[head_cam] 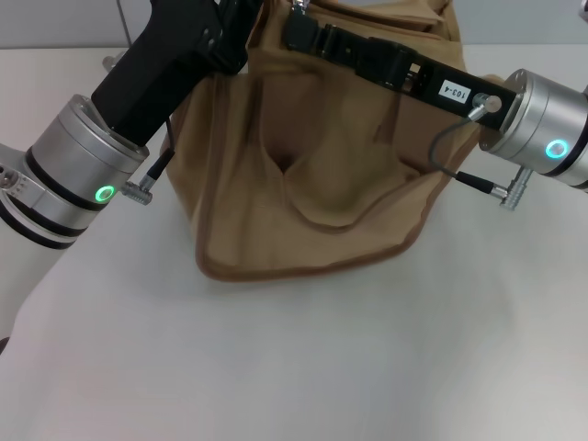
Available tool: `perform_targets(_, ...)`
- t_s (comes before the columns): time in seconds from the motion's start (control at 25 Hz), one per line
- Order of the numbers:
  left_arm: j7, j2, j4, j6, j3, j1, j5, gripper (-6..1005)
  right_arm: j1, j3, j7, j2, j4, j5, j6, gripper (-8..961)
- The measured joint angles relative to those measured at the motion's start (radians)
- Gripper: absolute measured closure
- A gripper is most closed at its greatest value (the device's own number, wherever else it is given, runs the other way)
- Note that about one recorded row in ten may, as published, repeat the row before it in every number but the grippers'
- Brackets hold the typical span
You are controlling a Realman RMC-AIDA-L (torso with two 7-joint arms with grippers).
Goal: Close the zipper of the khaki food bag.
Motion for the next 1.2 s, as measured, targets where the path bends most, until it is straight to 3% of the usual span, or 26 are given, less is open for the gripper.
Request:
perform_targets(0.04, 0.000, 0.000, 0.000, 0.000, 0.000, 0.000, 0.000, 947, 0.001, 0.002, 0.000, 0.001, 0.000, 0.001, 0.002, 432)
perform_targets(0.68, 0.000, 0.000, -0.006, 0.002, 0.000, 0.002, 0.003, 949, 0.005, 0.004, -0.072, 0.004, 0.010, 0.014, 0.007, 490)
perform_targets(1.12, -0.001, 0.000, -0.006, 0.005, 0.000, 0.002, 0.005, 950, 0.015, -0.008, -0.028, 0.003, 0.026, 0.053, 0.051, 886)
perform_targets(1.2, -0.001, 0.000, -0.006, 0.003, 0.000, 0.002, 0.005, 950, 0.016, -0.009, -0.023, 0.003, 0.026, 0.053, 0.056, 913)
